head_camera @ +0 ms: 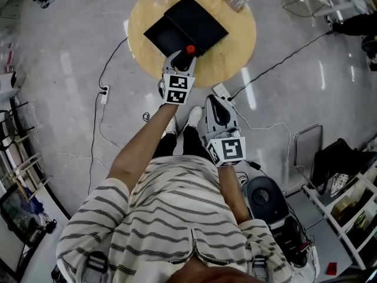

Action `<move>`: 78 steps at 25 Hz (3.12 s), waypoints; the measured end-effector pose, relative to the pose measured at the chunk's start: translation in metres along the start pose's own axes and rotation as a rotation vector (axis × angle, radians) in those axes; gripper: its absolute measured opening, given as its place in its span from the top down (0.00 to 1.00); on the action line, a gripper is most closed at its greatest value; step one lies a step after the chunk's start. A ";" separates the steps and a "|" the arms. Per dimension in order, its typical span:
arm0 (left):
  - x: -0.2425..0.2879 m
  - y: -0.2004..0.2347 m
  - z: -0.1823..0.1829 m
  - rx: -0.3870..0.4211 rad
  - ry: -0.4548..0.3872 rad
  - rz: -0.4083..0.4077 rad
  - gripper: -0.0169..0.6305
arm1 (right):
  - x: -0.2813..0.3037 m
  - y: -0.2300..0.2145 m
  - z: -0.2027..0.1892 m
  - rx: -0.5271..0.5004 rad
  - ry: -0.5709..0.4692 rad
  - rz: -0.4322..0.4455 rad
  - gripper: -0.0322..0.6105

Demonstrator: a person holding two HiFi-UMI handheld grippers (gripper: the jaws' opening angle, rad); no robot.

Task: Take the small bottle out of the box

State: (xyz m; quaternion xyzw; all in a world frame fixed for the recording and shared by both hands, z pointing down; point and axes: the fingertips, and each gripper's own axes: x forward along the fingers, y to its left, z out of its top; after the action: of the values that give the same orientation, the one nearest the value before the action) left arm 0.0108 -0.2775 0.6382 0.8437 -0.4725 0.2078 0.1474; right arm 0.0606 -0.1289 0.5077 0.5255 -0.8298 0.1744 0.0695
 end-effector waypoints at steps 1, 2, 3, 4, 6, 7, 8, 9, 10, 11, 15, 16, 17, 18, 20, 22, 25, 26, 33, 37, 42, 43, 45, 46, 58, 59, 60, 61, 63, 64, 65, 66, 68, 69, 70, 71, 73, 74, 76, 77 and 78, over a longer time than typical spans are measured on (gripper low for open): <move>0.004 0.001 -0.003 0.003 0.003 0.000 0.71 | 0.001 -0.001 0.000 0.002 0.000 -0.002 0.93; 0.008 0.002 -0.006 0.003 0.008 0.000 0.71 | 0.001 -0.002 -0.001 0.004 0.001 -0.003 0.93; 0.011 0.001 -0.009 0.002 0.014 0.000 0.71 | 0.001 -0.004 -0.001 0.006 0.001 -0.005 0.93; 0.013 0.001 -0.011 0.003 0.020 -0.001 0.71 | 0.001 -0.005 -0.001 0.008 0.002 -0.007 0.93; 0.016 0.002 -0.013 0.005 0.029 0.001 0.71 | 0.001 -0.006 -0.001 0.012 0.002 -0.008 0.93; 0.018 0.003 -0.013 0.004 0.030 0.004 0.71 | 0.001 -0.005 -0.001 0.014 0.003 -0.007 0.93; 0.019 0.004 -0.013 0.002 0.030 0.006 0.71 | 0.002 -0.005 -0.001 0.015 0.004 -0.005 0.93; 0.022 0.004 -0.013 0.000 0.031 0.008 0.71 | 0.002 -0.005 -0.002 0.015 0.006 -0.004 0.93; 0.024 0.005 -0.012 -0.001 0.032 0.010 0.71 | 0.002 -0.006 -0.002 0.015 0.007 -0.004 0.93; 0.027 0.005 -0.012 -0.002 0.035 0.010 0.71 | 0.003 -0.007 -0.002 0.014 0.009 -0.004 0.93; 0.036 0.006 -0.015 0.001 0.047 0.009 0.71 | 0.003 -0.009 -0.002 0.011 0.011 -0.010 0.93; 0.036 0.007 -0.015 0.000 0.047 0.008 0.71 | 0.003 -0.009 -0.002 0.012 0.012 -0.010 0.93; 0.037 0.007 -0.015 -0.002 0.047 0.008 0.71 | 0.002 -0.009 -0.002 0.014 0.012 -0.009 0.92; 0.037 0.007 -0.015 -0.003 0.047 0.007 0.71 | 0.002 -0.009 -0.003 0.018 0.013 -0.008 0.90; 0.038 0.006 -0.015 -0.005 0.050 0.008 0.71 | 0.002 -0.009 -0.003 0.020 0.016 -0.009 0.85; 0.039 0.006 -0.016 -0.009 0.056 0.008 0.71 | 0.002 -0.009 -0.004 0.015 0.019 -0.014 0.86; 0.041 0.006 -0.017 -0.011 0.056 0.009 0.72 | 0.004 -0.010 -0.003 0.017 0.019 -0.013 0.86; 0.042 0.007 -0.017 -0.012 0.055 0.009 0.72 | 0.004 -0.010 -0.003 0.017 0.020 -0.014 0.86; 0.046 0.008 -0.016 -0.014 0.053 0.008 0.72 | 0.004 -0.011 -0.004 0.026 0.020 -0.025 0.86; 0.048 0.008 -0.015 -0.015 0.045 0.005 0.73 | 0.005 -0.013 -0.004 0.030 0.019 -0.037 0.88; 0.049 0.010 -0.015 -0.008 0.041 -0.004 0.73 | 0.006 -0.015 -0.004 0.033 0.018 -0.050 0.91; 0.050 0.010 -0.015 -0.004 0.040 -0.005 0.73 | 0.006 -0.016 -0.004 0.033 0.018 -0.052 0.91; 0.050 0.009 -0.014 0.002 0.040 -0.006 0.73 | 0.007 -0.016 -0.004 0.027 0.020 -0.052 0.91; 0.050 0.009 -0.014 0.005 0.040 -0.006 0.73 | 0.007 -0.015 -0.004 0.027 0.022 -0.051 0.91; 0.041 0.005 -0.005 0.032 0.023 -0.009 0.74 | 0.002 -0.015 -0.005 0.020 0.020 -0.056 0.92; 0.040 0.005 -0.004 0.035 0.020 -0.009 0.74 | 0.003 -0.015 -0.005 0.019 0.019 -0.056 0.92; 0.039 0.006 -0.004 0.037 0.017 -0.009 0.74 | 0.003 -0.014 -0.005 0.019 0.016 -0.056 0.92; 0.037 0.006 -0.002 0.038 0.014 -0.008 0.74 | 0.003 -0.014 -0.004 0.019 0.013 -0.056 0.92; 0.032 0.006 0.001 0.040 0.006 -0.007 0.74 | 0.001 -0.012 -0.002 0.016 0.006 -0.055 0.92; 0.029 0.007 0.003 0.041 0.000 -0.006 0.74 | 0.001 -0.011 -0.001 0.014 0.002 -0.055 0.92; 0.025 0.007 0.005 0.041 -0.005 -0.005 0.74 | 0.000 -0.011 0.000 0.012 -0.002 -0.054 0.92; 0.022 0.007 0.008 0.040 -0.010 -0.005 0.74 | -0.001 -0.010 0.001 0.010 -0.005 -0.055 0.92; 0.014 0.008 0.014 0.034 -0.021 -0.004 0.74 | -0.003 -0.009 0.002 0.011 -0.009 -0.055 0.92; 0.009 0.008 0.019 0.033 -0.028 -0.003 0.74 | -0.004 -0.008 0.003 0.017 -0.010 -0.052 0.92; 0.004 0.008 0.023 0.033 -0.038 -0.001 0.74 | -0.004 -0.007 0.003 0.024 -0.013 -0.049 0.92; 0.000 0.009 0.028 0.034 -0.049 0.001 0.74 | -0.005 -0.005 0.004 0.027 -0.016 -0.045 0.92; -0.008 0.010 0.034 0.030 -0.066 0.004 0.74 | -0.006 -0.003 0.007 0.022 -0.024 -0.043 0.92; -0.011 0.011 0.037 0.027 -0.072 0.004 0.74 | -0.006 -0.002 0.008 0.019 -0.028 -0.043 0.92; -0.018 0.011 0.042 0.028 -0.081 0.003 0.74 | -0.005 -0.002 0.011 0.014 -0.034 -0.046 0.92; -0.022 0.011 0.044 0.032 -0.083 0.003 0.74 | -0.005 -0.002 0.012 0.012 -0.036 -0.045 0.92; -0.026 0.011 0.045 0.034 -0.086 0.002 0.74 | -0.006 -0.001 0.013 0.011 -0.039 -0.043 0.92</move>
State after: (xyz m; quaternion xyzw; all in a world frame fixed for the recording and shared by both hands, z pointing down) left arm -0.0015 -0.2841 0.5865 0.8536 -0.4757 0.1799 0.1123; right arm 0.0650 -0.1291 0.4944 0.5470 -0.8184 0.1673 0.0543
